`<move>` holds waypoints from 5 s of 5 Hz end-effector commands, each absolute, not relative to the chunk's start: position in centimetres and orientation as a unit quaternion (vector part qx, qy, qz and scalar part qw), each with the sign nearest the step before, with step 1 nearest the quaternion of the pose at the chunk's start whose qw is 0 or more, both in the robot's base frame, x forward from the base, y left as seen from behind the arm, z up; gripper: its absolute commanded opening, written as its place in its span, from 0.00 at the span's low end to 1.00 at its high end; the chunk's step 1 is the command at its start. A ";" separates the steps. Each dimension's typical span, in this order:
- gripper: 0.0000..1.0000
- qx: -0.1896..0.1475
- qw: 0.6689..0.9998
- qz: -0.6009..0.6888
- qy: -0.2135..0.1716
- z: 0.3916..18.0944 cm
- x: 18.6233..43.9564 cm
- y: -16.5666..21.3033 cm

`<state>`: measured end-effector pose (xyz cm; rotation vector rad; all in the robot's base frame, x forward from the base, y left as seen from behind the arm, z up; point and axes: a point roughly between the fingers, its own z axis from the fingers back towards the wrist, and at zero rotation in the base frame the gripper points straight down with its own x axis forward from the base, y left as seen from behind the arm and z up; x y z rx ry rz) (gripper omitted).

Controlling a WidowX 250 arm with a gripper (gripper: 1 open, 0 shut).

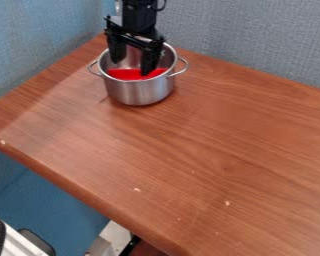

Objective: Move the red object from the metal pot to the table

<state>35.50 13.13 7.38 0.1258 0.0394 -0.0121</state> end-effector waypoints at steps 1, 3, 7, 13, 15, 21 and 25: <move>1.00 0.079 0.997 -0.016 -0.004 8.9 36.4 13.2; 1.00 0.084 0.996 -0.022 -0.004 8.7 36.6 13.3; 1.00 0.086 0.996 -0.025 0.009 7.4 37.0 13.6; 1.00 0.065 0.997 -0.032 0.020 5.8 37.5 13.4; 1.00 0.061 0.997 -0.034 0.023 5.3 37.7 13.4; 0.00 0.054 0.997 -0.036 0.037 3.8 37.8 13.4; 0.00 0.070 0.997 -0.044 -0.005 7.7 37.8 13.9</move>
